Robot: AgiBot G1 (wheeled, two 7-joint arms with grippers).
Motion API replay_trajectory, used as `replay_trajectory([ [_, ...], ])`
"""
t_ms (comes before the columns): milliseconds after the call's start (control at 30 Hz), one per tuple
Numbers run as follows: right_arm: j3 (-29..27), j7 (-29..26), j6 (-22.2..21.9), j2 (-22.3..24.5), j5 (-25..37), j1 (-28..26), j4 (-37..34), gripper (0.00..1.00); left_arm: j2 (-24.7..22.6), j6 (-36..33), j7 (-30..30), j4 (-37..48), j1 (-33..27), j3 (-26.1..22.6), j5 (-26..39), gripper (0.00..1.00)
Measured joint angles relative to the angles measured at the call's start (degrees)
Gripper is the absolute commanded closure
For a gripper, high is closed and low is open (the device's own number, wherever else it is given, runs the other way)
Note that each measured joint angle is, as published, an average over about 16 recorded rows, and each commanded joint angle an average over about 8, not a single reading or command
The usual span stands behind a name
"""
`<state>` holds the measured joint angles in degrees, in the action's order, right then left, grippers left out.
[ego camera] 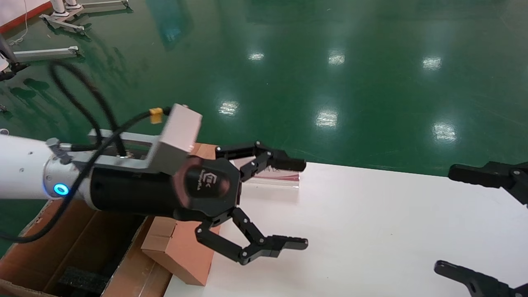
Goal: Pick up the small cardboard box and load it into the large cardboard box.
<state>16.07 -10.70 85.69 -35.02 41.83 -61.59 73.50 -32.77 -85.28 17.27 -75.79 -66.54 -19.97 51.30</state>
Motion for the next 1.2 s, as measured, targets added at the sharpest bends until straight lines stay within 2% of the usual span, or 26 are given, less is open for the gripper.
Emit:
replay_trajectory([
  [267,0.0,0.0,0.0,0.0,0.0,0.0,0.0,0.0,0.1,-2.4,10.5,-1.5,-11.1,-7.9,15.7,0.0],
  [633,0.1,0.0,0.0,0.0,-0.1,0.0,0.0,0.0,-3.3,-5.0,28.4,-1.7,-28.1,-24.3,36.1,0.0],
  [900,0.1,0.1,0.0,0.0,-0.1,0.0,0.0,0.0,-5.4,-5.0,41.4,-1.8,-36.4,-35.4,43.4,0.0],
  [1200,0.2,0.1,-0.1,0.1,-0.1,0.0,0.0,0.0,-7.2,-4.9,51.9,-2.0,-43.4,-45.3,46.3,0.0],
])
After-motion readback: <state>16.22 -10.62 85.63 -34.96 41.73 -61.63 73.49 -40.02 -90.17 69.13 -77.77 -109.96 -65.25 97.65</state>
